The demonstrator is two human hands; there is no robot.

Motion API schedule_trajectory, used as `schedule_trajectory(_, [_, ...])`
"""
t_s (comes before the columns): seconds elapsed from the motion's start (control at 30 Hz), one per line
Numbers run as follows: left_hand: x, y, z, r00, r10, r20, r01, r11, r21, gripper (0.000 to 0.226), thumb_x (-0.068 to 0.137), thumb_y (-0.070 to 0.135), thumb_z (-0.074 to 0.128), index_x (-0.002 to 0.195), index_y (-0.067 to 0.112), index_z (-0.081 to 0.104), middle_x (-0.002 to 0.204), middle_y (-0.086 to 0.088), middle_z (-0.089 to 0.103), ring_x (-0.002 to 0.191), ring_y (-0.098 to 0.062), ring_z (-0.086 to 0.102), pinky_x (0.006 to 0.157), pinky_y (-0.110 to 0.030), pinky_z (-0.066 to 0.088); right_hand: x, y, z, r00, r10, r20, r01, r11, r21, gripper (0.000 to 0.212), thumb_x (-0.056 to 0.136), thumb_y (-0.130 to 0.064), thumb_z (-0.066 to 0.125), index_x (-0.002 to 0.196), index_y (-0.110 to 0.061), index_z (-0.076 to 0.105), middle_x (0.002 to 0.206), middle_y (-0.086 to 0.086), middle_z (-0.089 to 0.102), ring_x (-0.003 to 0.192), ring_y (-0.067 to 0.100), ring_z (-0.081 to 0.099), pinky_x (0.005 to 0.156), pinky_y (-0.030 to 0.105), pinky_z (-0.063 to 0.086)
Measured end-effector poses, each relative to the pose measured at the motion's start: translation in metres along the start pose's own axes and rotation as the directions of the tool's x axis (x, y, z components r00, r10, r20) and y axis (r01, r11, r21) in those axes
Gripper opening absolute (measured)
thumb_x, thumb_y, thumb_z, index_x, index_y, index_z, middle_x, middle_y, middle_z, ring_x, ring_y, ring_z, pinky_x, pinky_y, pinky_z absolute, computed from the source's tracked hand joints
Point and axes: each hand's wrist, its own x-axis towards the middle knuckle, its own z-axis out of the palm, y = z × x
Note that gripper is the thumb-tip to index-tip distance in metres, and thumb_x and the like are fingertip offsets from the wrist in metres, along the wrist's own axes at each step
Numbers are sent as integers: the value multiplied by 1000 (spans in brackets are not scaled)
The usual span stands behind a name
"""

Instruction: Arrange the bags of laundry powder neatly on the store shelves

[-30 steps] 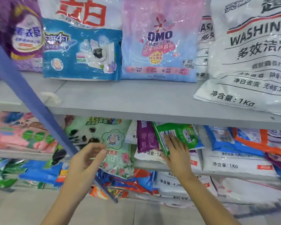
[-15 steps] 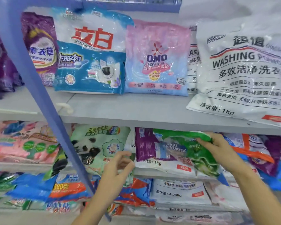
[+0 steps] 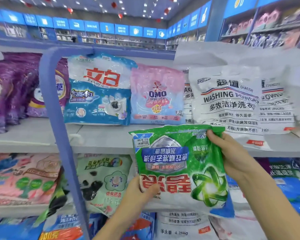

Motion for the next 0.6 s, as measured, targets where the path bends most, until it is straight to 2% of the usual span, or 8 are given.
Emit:
schedule_trajectory(0.07, [-3, 21, -8, 998, 56, -25, -56, 998, 22, 26, 66, 31, 67, 88, 21, 58, 71, 23, 70, 67, 6, 66, 59, -10, 46, 0, -4, 5, 999, -29, -25, 29, 999, 20, 26, 59, -32, 75, 75, -11, 71, 71, 7, 73, 60, 17, 70, 49, 27, 56])
schedule_trajectory(0.17, [-4, 40, -19, 989, 104, -101, -104, 995, 0, 45, 54, 44, 65, 91, 18, 64, 80, 13, 74, 76, -4, 69, 74, -23, 51, 1, -6, 9, 996, -88, 20, 88, 996, 19, 71, 51, -46, 86, 107, -9, 62, 97, 11, 73, 91, 26, 69, 64, 33, 58])
schedule_trajectory(0.23, [-3, 48, -24, 982, 116, -148, -131, 987, -97, 51, 54, 46, 64, 94, 14, 66, 88, 4, 75, 87, -15, 70, 89, -39, 51, 0, -3, 9, 985, -144, 92, 142, 989, 27, 81, 51, -63, 79, 117, -19, 60, 112, 7, 69, 107, 25, 64, 79, 36, 55])
schedule_trajectory(0.3, [1, 57, -28, 974, 101, -201, -148, 961, -232, 48, 58, 44, 64, 95, 14, 66, 93, 1, 75, 95, -22, 68, 97, -47, 45, -2, 7, 11, 980, -179, 90, 181, 983, -19, 85, 40, -83, 66, 111, -38, 62, 121, -5, 65, 114, 9, 58, 100, 40, 40])
schedule_trajectory(0.37, [10, 66, -32, 967, 97, -237, -179, 918, -354, 42, 60, 43, 63, 94, 17, 67, 95, 0, 74, 100, -24, 66, 101, -48, 42, -4, 19, 23, 980, -189, 67, 196, 975, -109, 84, 36, -88, 63, 108, -45, 62, 126, -7, 61, 123, 10, 51, 110, 46, 28])
schedule_trajectory(0.47, [20, 80, -30, 972, 101, -211, -202, 815, -544, 51, 63, 45, 62, 106, 18, 65, 100, 0, 73, 99, -21, 67, 95, -44, 49, 7, 46, 42, 979, -148, 142, 153, 988, -25, 83, 48, -60, 80, 119, -25, 53, 112, -5, 69, 107, 13, 63, 102, 43, 43])
schedule_trajectory(0.57, [24, 88, -16, 988, 87, -125, -148, 731, -666, 86, 52, 58, 75, 122, 12, 57, 112, -6, 70, 99, -20, 67, 80, -32, 57, 18, 56, 73, 972, -216, 90, 228, 961, -157, 18, 84, -18, 67, 95, -20, 52, 88, -40, 63, 85, -18, 58, 81, 18, 48])
schedule_trajectory(0.6, [25, 88, -11, 993, 70, -99, -119, 718, -686, 95, 46, 60, 80, 124, 11, 55, 116, -8, 67, 104, -22, 66, 83, -33, 56, 20, 56, 85, 958, -288, 19, 287, 945, -156, 13, 89, -14, 60, 93, -23, 53, 85, -43, 61, 83, -21, 57, 79, 19, 49])
